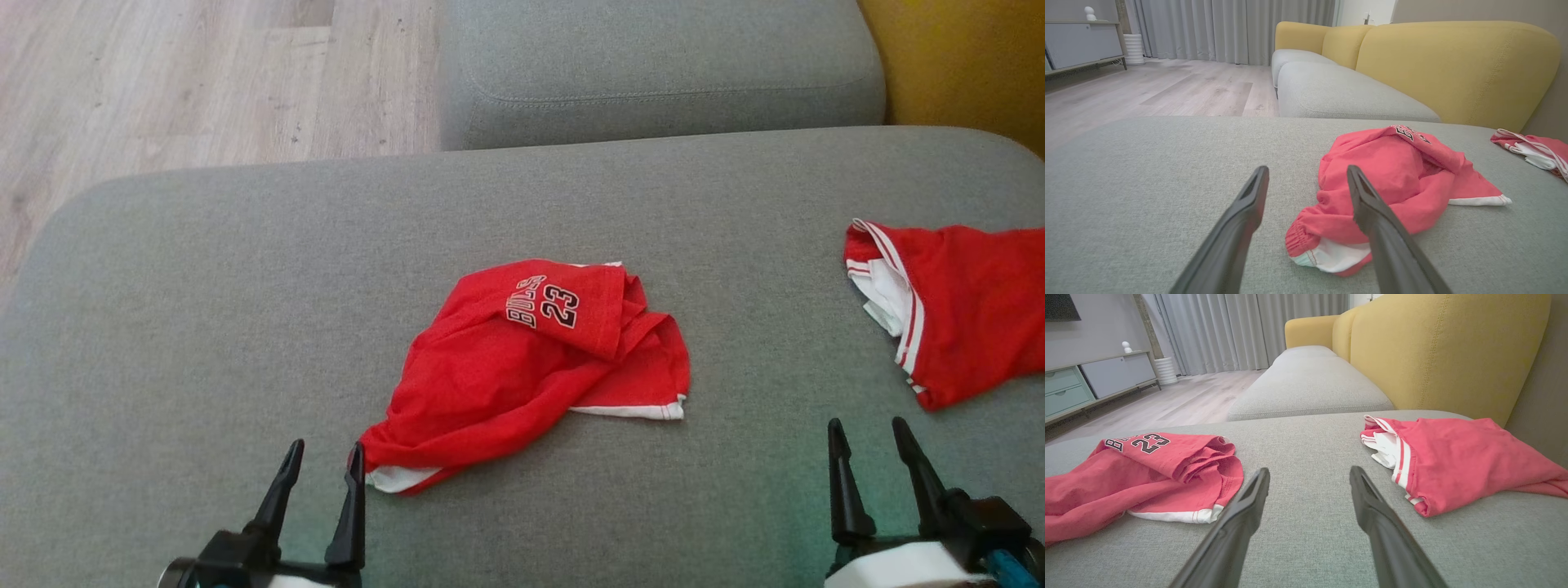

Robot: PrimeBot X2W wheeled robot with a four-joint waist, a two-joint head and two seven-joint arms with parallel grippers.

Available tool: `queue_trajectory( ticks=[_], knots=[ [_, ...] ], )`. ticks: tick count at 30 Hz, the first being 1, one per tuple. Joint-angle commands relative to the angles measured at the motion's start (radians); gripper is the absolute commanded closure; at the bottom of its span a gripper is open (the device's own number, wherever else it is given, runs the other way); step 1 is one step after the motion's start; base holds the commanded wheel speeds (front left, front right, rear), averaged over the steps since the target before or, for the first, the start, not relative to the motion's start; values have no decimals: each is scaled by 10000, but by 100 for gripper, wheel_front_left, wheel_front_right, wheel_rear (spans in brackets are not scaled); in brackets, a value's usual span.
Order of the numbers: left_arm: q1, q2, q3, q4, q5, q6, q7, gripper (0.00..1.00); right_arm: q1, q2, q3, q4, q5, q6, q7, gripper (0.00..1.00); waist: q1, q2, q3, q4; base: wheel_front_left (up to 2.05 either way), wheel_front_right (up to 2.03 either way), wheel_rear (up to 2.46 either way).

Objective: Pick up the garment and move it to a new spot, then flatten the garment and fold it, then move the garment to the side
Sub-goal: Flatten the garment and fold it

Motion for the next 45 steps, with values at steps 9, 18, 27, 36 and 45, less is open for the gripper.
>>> queue_trajectory(
  ticks=[9,18,27,36,45],
  knots=[
    [-275,-295,852,-123,458,-321,-124,0,-350,-85,268,-282,90,73,-111,0,0,0,35,-14,0,0,0],
    [-165,-432,1057,208,383,-488,-121,0,-634,-85,557,-605,40,73,-111,0,0,0,40,-106,0,0,0],
    [10,-271,1030,-407,-873,-615,2697,0,-1437,-85,1587,-592,-499,73,1158,0,0,0,331,-68,0,0,0],
    [42,-147,726,-852,-1395,-635,4268,0,-2567,-229,3360,775,-1130,73,3361,0,0,0,1008,-117,0,0,0],
    [-387,-128,538,-856,-1375,-628,4303,0,-3451,-173,3625,1917,-1223,73,3268,0,0,0,1406,22,0,0,0]
  ],
)
